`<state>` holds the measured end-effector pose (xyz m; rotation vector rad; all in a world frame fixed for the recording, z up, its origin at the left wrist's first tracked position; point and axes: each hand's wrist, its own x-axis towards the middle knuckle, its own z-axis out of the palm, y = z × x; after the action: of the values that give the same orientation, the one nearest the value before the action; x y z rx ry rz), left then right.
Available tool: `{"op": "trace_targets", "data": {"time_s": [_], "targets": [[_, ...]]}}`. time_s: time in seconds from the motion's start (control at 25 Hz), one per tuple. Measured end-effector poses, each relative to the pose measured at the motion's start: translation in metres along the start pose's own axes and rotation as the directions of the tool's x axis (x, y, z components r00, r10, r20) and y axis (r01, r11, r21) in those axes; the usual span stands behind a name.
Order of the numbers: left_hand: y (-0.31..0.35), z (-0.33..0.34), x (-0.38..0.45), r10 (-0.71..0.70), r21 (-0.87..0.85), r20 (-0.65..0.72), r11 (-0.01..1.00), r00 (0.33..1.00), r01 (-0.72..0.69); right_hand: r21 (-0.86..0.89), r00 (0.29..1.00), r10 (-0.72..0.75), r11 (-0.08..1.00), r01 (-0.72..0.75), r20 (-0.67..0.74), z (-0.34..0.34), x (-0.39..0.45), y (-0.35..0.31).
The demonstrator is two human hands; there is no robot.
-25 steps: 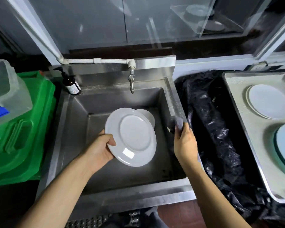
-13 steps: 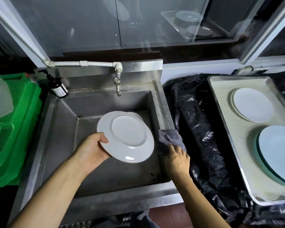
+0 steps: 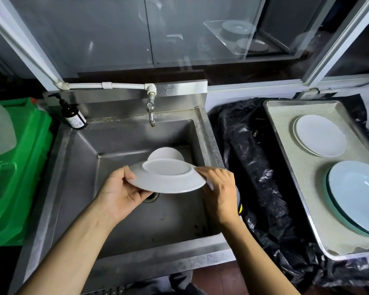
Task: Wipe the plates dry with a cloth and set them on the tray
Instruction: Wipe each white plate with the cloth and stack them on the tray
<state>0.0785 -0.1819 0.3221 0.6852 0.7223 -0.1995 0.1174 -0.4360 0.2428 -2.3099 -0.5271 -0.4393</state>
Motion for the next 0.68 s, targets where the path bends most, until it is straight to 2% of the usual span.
{"op": "trace_targets", "data": {"time_s": [0.08, 0.24, 0.36, 0.44, 0.52, 0.68], "targets": [[0.006, -0.005, 0.001, -0.02, -0.022, -0.013, 1.0, 1.0, 0.02, -0.06, 1.0, -0.003, 0.998, 0.003, -0.004, 0.001, 0.003, -0.009], [0.011, -0.021, 0.004, -0.178, -0.029, -0.034, 0.984, 0.983, 0.177, -0.094, 0.999, 0.025, 0.995, -0.028, -0.035, 0.006, 0.006, -0.037], [0.014, -0.032, 0.008, -0.206, 0.054, -0.067, 0.976, 0.976, 0.21, -0.079, 0.986, 0.165, 0.983, -0.164, 0.003, 0.008, 0.008, -0.055], [0.016, -0.038, 0.011, -0.114, 0.241, -0.139, 0.96, 0.984, 0.145, 0.039, 0.946, 0.325, 0.945, -0.325, 0.019, 0.006, 0.01, -0.061], [0.016, -0.043, 0.014, 0.038, 0.424, -0.189, 0.905, 0.981, 0.047, 0.172, 0.883, 0.467, 0.867, -0.468, 0.043, 0.003, 0.01, -0.063], [0.019, -0.047, 0.02, 0.282, 0.573, -0.219, 0.812, 0.934, -0.111, 0.272, 0.821, 0.569, 0.783, -0.559, 0.048, 0.002, 0.008, -0.068]]}}
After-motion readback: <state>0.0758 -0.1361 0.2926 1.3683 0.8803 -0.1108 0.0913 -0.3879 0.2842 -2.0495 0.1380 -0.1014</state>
